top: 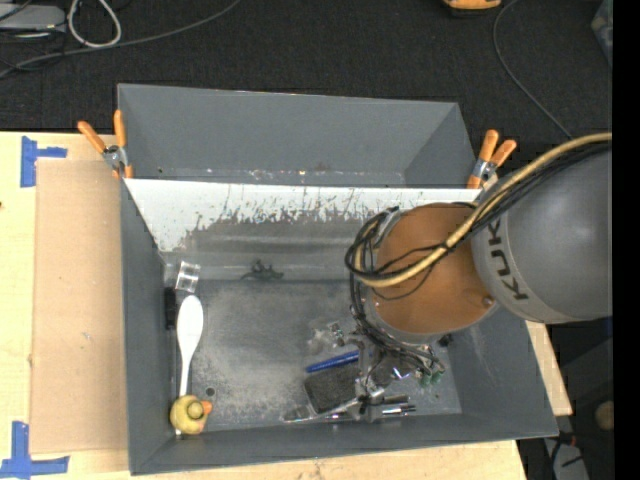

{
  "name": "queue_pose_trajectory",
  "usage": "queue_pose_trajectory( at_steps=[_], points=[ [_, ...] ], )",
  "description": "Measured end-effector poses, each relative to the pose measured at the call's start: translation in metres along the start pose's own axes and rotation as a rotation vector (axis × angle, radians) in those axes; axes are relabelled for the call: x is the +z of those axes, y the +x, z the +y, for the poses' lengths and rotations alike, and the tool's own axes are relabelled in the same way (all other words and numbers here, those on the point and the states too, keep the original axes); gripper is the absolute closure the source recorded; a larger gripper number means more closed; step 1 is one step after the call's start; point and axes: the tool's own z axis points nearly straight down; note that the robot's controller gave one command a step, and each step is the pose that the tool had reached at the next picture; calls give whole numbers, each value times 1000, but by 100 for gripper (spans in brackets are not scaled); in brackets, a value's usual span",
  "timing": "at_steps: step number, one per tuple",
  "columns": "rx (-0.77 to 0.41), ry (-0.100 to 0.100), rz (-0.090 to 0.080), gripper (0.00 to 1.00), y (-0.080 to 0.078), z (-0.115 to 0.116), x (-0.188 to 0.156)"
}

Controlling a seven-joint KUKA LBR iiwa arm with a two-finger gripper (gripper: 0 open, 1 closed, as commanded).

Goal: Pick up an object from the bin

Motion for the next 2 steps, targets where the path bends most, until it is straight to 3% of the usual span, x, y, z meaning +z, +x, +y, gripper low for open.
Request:
queue_pose_trajectory(
  at_steps=[1,2],
  points=[
    [-89,4,-8,0,-5,-20,63],
    [16,-2,-5,100,8,-28,60]
  ],
)
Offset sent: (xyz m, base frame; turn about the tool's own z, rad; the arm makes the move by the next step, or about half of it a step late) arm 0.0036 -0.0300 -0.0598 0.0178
